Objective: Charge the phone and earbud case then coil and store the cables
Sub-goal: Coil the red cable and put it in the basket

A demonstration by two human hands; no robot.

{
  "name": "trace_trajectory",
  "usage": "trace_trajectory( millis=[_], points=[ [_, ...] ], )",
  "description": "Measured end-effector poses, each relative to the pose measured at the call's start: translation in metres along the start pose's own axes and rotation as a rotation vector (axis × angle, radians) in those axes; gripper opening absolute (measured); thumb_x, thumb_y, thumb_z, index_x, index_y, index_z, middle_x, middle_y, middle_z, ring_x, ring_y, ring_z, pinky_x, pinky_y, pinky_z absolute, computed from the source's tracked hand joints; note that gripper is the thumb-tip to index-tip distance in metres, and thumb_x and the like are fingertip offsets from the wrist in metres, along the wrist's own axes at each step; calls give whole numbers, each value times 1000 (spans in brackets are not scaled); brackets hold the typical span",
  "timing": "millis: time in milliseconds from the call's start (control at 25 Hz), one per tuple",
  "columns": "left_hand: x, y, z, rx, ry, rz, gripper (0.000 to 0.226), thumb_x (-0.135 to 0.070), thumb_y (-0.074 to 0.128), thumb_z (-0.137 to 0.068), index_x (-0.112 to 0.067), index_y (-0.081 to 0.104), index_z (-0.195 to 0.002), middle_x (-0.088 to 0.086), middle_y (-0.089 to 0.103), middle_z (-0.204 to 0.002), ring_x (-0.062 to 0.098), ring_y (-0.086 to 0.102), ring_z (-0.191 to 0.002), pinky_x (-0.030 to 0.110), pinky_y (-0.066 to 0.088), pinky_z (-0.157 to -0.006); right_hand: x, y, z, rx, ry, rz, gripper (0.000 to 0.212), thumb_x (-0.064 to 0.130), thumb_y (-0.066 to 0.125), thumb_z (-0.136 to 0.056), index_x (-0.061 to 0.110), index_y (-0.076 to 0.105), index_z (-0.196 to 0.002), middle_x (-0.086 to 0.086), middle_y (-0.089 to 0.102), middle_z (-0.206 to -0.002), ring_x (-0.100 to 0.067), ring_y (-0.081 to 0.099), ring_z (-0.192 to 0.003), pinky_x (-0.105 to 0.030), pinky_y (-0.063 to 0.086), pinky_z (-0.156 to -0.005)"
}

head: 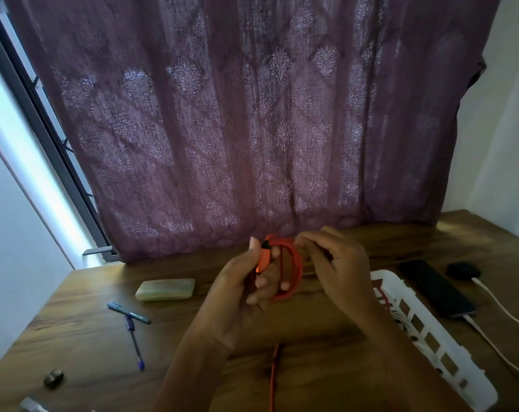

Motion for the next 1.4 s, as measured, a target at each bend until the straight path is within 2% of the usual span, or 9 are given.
trace_trajectory(
  millis=[240,320,440,600,760,920,1080,1280,1400],
  points=[
    [-10,-23,-8,-215,154,153,40,-37,33,-93,-5,58,-90,-5,41,-53,3,33,-36,21,53,-68,-15,18,31,111,121,91,36,40,45,-89,17,70,-101,12,62,-74,5,52,-60,-11,41,-54],
    [-9,-33,-10,-284,215,149,40,-34,29,-96,-4,56,-97,-4,45,-57,4,39,-42,23,54,-73,-14,23,43,169,105,164,39,43,42,-89,18,70,-101,9,67,-78,4,56,-61,-14,46,-54],
    [-8,-44,-10,-396,306,14,35,-27,27,-99,-4,53,-103,-1,52,-66,8,49,-57,26,45,-80,0,30,54,239,-9,298,34,37,42,-88,21,70,-98,10,66,-79,-4,59,-57,-23,52,-45],
    [-3,-46,-7,-524,340,-348,23,-21,31,-100,-11,51,-102,0,53,-75,8,55,-67,14,46,-66,24,33,61,296,-200,433,27,27,48,-80,20,72,-91,8,65,-77,-7,60,-56,-21,48,-41],
    [2,-36,-8,-459,392,-763,10,-13,33,-98,-6,40,-94,-1,49,-75,1,63,-70,13,48,-62,35,33,56,377,-252,421,23,15,67,-66,19,69,-88,5,63,-79,-12,60,-59,-25,47,-39],
    [8,-31,-15,-359,374,-1030,2,-4,38,-96,-2,39,-96,-8,46,-66,-5,50,-54,11,39,-54,46,21,26,368,-325,351,14,15,56,-77,19,68,-81,7,60,-72,-11,57,-64,-27,48,-43],
    [6,-23,-22,-228,246,-866,11,-7,36,-98,-10,43,-90,-4,46,-68,2,44,-56,22,41,-54,51,7,-9,332,-420,292,15,18,56,-80,18,72,-79,7,66,-71,-13,57,-65,-25,49,-46],
    [-2,-2,-17,-107,123,-713,36,-39,32,-90,-7,45,-83,0,43,-64,3,38,-51,18,30,-45,46,-1,-34,343,-393,262,21,31,54,-83,22,72,-77,6,60,-74,-11,56,-71,-33,49,-48],
    [-7,7,-14,-21,78,-675,45,-43,31,-90,-3,51,-87,-9,43,-54,3,34,-47,20,22,-43,43,-2,-42,339,-367,227,26,27,48,-85,19,73,-84,5,63,-77,-11,59,-67,-30,50,-49]
  ],
)
Point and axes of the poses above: each hand's wrist, its own z-axis away from the middle knuckle, its own y-axis out of the palm, x = y × z, the point moved 5 cm from there along -z, towards the middle knuckle
